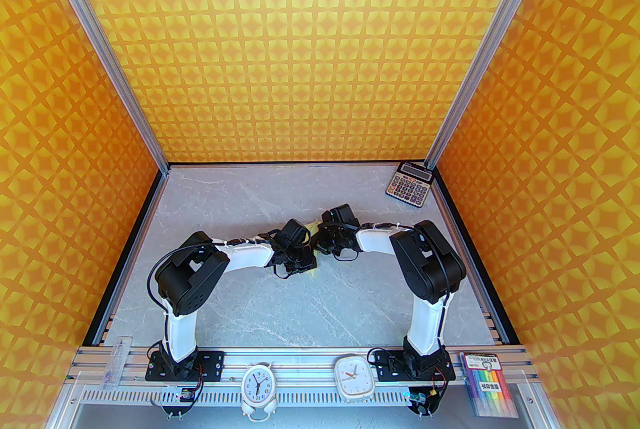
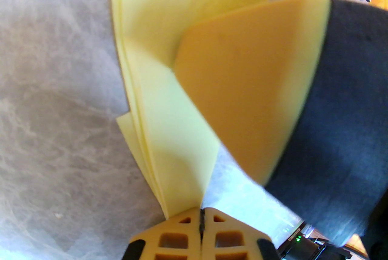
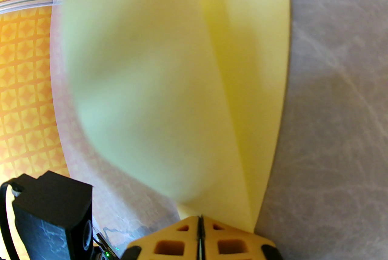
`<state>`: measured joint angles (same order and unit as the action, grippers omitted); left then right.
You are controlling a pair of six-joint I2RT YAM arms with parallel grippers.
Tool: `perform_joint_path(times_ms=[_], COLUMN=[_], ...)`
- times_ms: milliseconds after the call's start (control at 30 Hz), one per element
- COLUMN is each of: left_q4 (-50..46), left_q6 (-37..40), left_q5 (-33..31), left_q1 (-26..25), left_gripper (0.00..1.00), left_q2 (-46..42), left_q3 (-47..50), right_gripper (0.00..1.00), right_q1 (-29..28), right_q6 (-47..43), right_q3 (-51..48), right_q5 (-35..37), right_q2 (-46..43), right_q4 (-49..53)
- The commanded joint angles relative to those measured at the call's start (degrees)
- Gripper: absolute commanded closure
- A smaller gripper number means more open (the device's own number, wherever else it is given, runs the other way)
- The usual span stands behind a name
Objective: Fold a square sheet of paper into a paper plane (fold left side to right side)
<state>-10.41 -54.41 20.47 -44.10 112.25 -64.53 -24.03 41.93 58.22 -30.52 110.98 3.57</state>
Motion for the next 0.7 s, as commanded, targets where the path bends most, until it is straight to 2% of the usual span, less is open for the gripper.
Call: perform_joint_path(times_ms=[0,667], left_q4=[-10.0,-12.1], left_q6=[2.2,4.9], left_q5=[-2.4,-0.7], left_q1=[-0.2,-0.2], left_gripper=[1.0,1.0], left_q2=[3.5,3.5], left_q3=[1.9,3.1], right_gripper=[0.9,0.9], right_q1=[1.2,8.1], right_q6=[-2.3,-4.6], right_q3=[1.6,17.3], right_q5=[1.8,2.9], right_q2=[3.2,12.6], right_q4=[2.3,10.7])
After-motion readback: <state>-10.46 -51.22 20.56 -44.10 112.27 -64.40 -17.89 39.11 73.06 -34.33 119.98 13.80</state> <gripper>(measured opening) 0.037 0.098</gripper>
